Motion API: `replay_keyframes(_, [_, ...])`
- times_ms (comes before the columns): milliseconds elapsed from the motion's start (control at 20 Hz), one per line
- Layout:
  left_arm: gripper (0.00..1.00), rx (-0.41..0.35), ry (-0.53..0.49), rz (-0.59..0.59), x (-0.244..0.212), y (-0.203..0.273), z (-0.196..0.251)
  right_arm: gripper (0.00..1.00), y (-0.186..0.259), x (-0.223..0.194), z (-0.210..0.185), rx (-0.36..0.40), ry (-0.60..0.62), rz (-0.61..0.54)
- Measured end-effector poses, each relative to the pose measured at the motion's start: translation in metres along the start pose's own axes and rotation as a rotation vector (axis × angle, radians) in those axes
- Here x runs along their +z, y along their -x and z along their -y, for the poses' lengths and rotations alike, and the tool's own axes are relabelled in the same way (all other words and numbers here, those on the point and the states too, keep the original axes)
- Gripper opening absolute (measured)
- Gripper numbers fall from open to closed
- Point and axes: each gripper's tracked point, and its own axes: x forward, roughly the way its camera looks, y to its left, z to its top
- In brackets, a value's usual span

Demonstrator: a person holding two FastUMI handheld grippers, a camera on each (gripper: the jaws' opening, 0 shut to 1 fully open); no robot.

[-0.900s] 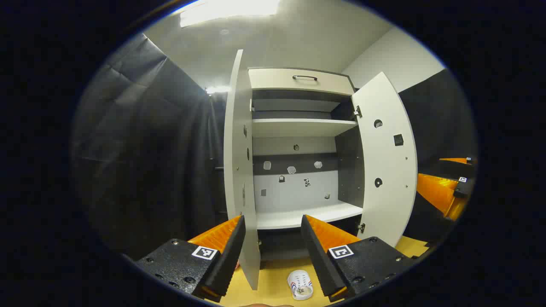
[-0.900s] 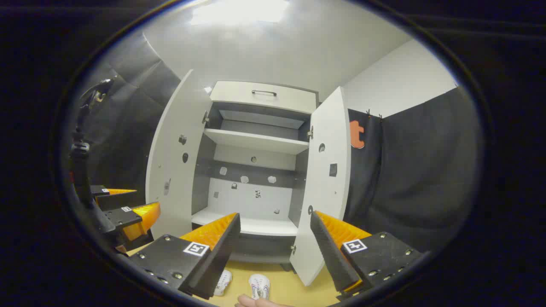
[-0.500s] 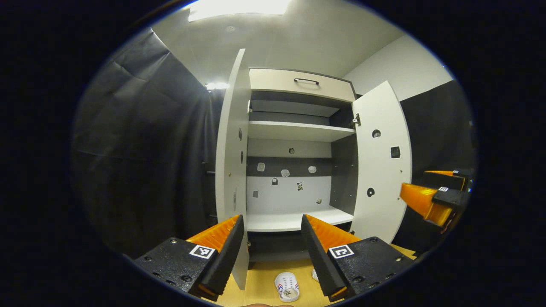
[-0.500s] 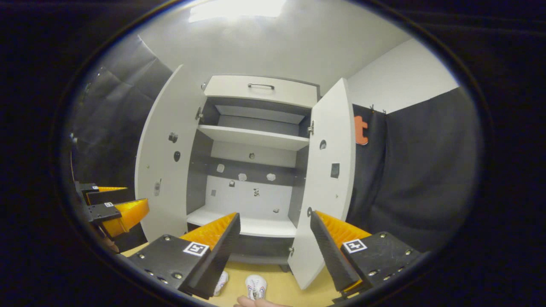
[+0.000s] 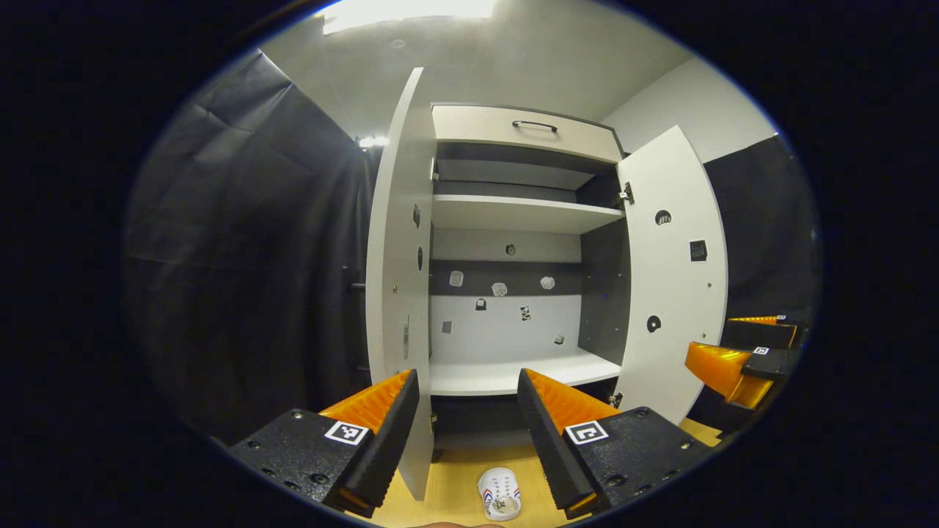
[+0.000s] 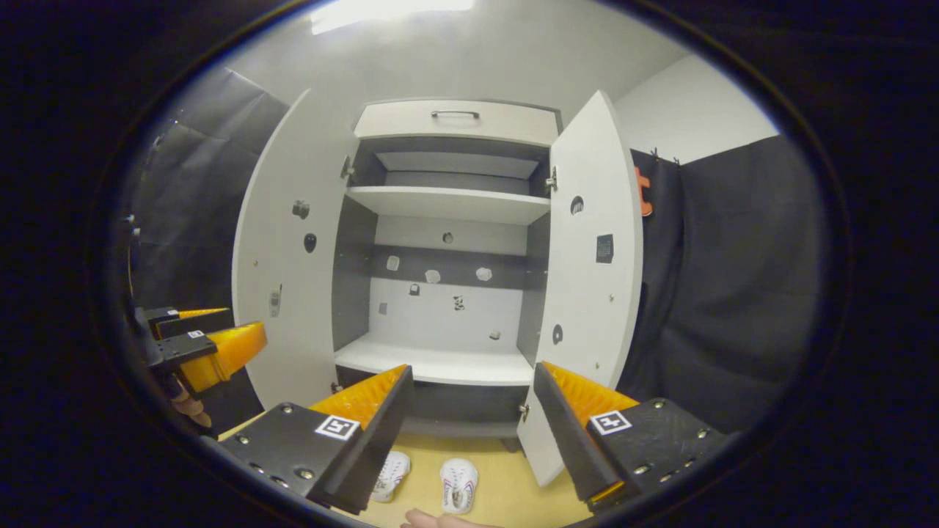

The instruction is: Grab one shoe with the right hand and put it into the shoe cabinet, grab the other shoe with the left hand and put it into the shoe cabinet; then close the right door with the right hand and the left door with the left hand.

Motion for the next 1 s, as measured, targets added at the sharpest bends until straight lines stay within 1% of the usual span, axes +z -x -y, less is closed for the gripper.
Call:
replay_keyframes(150, [0.82, 0.0, 0.023, -0.027, -0.012, -0.007, -0.004, 0.98, 0.002, 0.0, -0.004, -0.001, 0.016, 0.012])
replay_keyframes(250, [0.83, -0.02, 0.046, -0.047, -0.02, -0.008, -0.001, 0.98, 0.0, -0.011, -0.009, 0.014, 0.019, -0.009])
replay_keyframes(350, [0.83, -0.026, 0.053, -0.067, -0.026, -0.009, -0.003, 0.99, -0.006, -0.022, -0.009, 0.015, 0.024, -0.024])
replay_keyframes(450, [0.83, -0.024, 0.052, -0.059, -0.029, -0.01, -0.002, 0.98, -0.011, -0.031, -0.009, 0.016, 0.023, -0.015])
replay_keyframes(550, [0.83, -0.028, 0.045, -0.043, -0.033, -0.009, -0.002, 0.98, -0.018, -0.05, -0.011, 0.019, 0.025, -0.014])
replay_keyframes(650, [0.83, -0.033, 0.047, -0.028, -0.038, -0.005, 0.0, 0.99, -0.027, -0.081, -0.017, 0.035, 0.029, -0.047])
replay_keyframes(850, [0.83, -0.034, 0.04, 0.005, -0.05, 0.009, 0.008, 0.99, -0.046, -0.137, -0.02, 0.035, 0.051, -0.103])
replay_keyframes(1000, [0.83, -0.048, 0.024, 0.009, -0.058, 0.012, 0.019, 0.98, -0.059, -0.19, -0.03, 0.053, 0.052, -0.168])
